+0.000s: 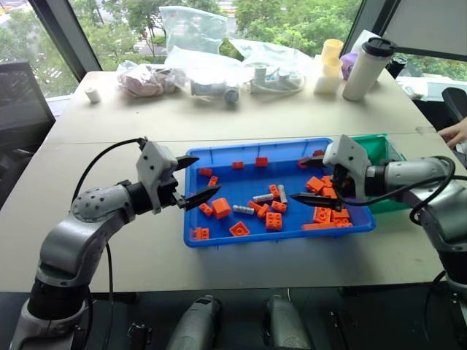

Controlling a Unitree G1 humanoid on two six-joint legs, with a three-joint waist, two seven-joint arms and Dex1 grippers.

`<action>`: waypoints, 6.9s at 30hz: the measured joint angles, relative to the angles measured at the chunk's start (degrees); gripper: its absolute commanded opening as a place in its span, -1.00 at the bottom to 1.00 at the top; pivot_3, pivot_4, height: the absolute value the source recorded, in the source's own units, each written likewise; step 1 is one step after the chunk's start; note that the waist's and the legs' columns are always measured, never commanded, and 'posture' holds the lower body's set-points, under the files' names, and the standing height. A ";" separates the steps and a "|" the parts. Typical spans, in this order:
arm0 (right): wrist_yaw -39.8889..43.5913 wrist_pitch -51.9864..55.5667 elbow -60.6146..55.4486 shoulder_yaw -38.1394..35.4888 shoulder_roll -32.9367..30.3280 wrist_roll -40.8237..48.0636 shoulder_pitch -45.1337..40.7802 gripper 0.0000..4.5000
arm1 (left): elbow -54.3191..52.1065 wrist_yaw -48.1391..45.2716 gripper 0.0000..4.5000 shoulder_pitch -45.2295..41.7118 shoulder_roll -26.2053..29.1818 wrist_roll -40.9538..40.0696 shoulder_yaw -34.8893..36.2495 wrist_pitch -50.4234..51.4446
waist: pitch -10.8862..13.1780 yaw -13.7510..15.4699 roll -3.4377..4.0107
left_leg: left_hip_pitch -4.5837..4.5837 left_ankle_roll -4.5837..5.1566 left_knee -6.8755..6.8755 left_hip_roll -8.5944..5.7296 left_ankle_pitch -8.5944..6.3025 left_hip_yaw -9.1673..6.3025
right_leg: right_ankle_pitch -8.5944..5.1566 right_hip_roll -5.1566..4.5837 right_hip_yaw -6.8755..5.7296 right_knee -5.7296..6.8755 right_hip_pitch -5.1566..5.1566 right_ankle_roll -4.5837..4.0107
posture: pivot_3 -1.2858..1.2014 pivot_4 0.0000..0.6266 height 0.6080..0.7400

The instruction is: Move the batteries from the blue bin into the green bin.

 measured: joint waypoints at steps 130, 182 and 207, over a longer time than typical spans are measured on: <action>-14.75 6.92 23.16 -1.20 0.98 -20.07 -15.63 -0.98 | 1.54 0.52 1.00 -0.36 -1.75 4.06 -2.56 -2.87 | -0.02 0.17 -0.04 | -0.07 -0.36 -0.04 -0.04 0.21 0.14 | 0.04 0.04 0.11 0.04 -0.16 -0.03 | 0.03 -0.52 1.00; -17.71 18.73 1.54 6.21 9.82 -9.63 1.82 0.99 | 3.35 -1.05 1.00 -1.57 -2.41 6.13 -4.36 -4.54 | -0.03 0.09 -0.05 | -0.02 -0.32 0.01 0.00 0.19 0.18 | 0.05 0.09 0.17 0.08 -0.13 -0.01 | 0.03 -0.52 1.00; -17.28 18.66 5.84 -1.91 3.41 -8.43 -5.31 -0.98 | 3.27 -0.10 1.00 -1.40 -2.29 6.28 -4.36 -4.69 | -0.03 0.18 -0.04 | -0.03 -0.27 -0.01 -0.02 0.16 0.18 | 0.05 0.08 0.16 0.06 -0.12 -0.01 | 0.03 -0.52 1.00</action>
